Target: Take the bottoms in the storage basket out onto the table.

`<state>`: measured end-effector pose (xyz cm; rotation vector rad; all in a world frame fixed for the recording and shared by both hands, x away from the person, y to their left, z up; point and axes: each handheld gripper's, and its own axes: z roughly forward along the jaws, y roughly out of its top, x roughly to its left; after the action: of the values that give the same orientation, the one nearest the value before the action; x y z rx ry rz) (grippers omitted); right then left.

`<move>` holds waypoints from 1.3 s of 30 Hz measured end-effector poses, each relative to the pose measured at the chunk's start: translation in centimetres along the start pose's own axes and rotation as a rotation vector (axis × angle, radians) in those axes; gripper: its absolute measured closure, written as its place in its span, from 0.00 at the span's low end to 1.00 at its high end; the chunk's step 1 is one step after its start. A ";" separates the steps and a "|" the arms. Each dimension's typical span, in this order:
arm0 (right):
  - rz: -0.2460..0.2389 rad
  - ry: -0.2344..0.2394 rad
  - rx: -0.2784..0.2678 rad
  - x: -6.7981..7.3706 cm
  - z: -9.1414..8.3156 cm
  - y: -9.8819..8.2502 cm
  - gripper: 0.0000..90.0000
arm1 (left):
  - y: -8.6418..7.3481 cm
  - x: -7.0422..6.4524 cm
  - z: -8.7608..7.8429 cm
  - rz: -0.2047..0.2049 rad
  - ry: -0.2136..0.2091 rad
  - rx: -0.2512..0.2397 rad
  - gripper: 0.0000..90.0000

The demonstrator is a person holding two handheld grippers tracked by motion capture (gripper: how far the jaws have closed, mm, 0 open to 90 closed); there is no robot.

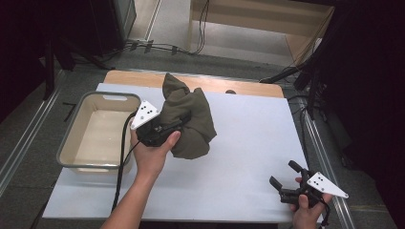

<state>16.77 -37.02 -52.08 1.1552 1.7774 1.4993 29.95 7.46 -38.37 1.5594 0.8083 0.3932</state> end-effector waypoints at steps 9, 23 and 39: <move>-0.003 0.000 -0.001 0.0 0.0 0.0 0.00 | -1.1 -1.0 1.3 -0.009 -0.029 0.037 0.53; -0.001 0.000 -0.002 0.0 0.0 0.0 0.00 | -2.7 -2.7 3.3 0.003 -0.073 0.090 0.51; -0.002 0.000 -0.003 0.0 0.0 0.0 0.00 | -4.5 -4.4 5.7 0.008 -0.107 0.156 0.48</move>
<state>16.82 -37.03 -52.09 1.1517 1.7750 1.5002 29.52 0.23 -42.74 1.7142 0.7641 0.2552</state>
